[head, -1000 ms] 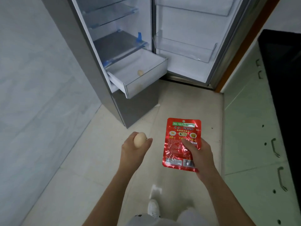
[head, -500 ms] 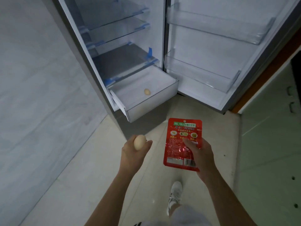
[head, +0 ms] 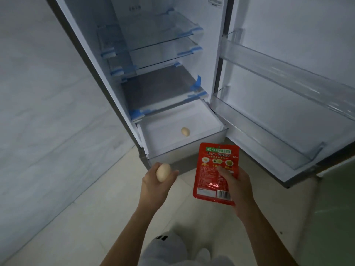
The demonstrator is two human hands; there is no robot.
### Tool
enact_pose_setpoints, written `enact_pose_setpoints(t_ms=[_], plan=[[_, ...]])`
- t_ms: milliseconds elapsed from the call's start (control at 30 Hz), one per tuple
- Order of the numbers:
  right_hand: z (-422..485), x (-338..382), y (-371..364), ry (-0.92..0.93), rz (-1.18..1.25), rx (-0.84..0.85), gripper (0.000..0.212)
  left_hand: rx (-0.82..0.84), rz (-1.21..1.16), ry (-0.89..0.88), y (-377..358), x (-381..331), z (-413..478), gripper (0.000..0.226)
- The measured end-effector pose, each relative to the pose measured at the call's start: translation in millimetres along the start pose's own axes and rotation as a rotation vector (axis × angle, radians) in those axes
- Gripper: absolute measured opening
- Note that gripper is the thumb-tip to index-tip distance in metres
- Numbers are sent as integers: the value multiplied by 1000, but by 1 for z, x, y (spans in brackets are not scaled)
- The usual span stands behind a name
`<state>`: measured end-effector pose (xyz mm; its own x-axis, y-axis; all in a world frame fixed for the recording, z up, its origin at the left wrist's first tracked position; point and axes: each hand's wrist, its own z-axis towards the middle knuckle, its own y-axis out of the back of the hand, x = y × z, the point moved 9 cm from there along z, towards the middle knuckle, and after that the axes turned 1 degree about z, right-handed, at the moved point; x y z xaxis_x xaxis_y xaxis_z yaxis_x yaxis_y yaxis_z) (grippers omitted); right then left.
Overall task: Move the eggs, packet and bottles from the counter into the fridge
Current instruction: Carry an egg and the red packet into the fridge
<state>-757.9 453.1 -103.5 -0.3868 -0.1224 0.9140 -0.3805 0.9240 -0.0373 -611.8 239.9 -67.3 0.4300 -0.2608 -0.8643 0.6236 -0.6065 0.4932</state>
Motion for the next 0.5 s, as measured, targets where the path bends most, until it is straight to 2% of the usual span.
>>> enact_pose_setpoints(t_ms=[267, 500], plan=[[68, 20, -35, -25, -45, 105, 24, -89, -20, 70, 0, 9, 58, 16], [143, 50, -68, -10, -101, 108, 24, -109, -69, 103, -3, 7, 138, 21]])
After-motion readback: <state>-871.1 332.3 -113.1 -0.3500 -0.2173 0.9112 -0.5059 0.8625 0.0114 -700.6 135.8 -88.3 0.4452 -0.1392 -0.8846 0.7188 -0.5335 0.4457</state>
